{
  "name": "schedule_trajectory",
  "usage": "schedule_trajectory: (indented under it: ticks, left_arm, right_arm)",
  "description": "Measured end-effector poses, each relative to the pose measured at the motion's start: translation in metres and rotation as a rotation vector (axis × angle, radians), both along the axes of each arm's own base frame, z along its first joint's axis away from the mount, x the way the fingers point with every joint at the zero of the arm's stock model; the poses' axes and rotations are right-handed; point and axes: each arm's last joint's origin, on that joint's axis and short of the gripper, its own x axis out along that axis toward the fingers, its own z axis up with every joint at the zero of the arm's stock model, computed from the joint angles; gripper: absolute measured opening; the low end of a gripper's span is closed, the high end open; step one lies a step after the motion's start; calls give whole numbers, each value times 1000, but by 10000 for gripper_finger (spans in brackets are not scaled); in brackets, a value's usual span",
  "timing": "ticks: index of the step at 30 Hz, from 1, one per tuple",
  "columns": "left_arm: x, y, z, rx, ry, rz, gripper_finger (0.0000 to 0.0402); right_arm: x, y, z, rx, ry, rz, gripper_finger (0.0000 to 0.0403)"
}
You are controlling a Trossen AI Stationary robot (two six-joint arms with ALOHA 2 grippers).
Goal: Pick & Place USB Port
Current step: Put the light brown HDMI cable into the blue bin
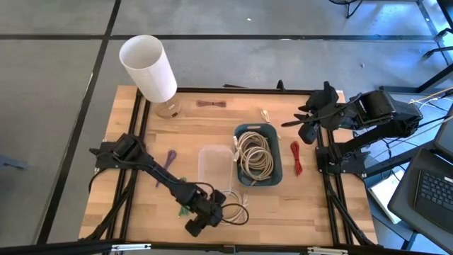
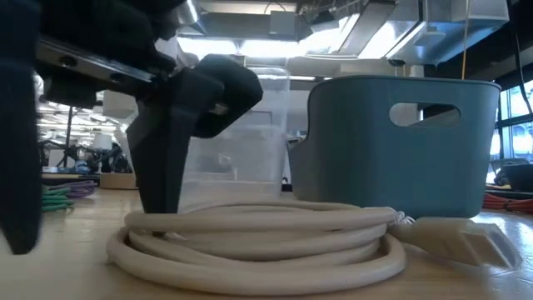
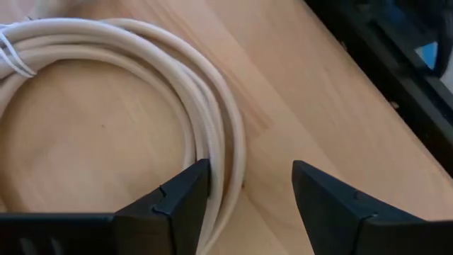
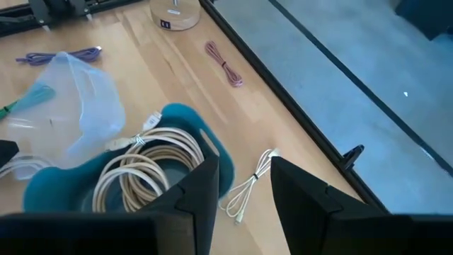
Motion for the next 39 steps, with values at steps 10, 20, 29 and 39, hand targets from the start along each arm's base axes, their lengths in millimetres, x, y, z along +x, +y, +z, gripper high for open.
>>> schedule_trajectory:
  ticks: [10, 20, 29, 39]
  left_arm:
    - [2, -2, -5, 101, -50, 27, 174]
    - [4, 1, -5, 240, -119, 16, 106]
    - [10, 0, 10, 287, -113, -14, 11]
    - [26, 3, 53, 390, -126, -33, 8]
  right_arm:
    - [0, 0, 0, -3, 3, 6, 132]
    - [0, 1, 0, 22, 9, 24, 132]
    - [0, 1, 0, 22, 10, 26, 132]
    - [0, 1, 0, 20, 12, 28, 132]
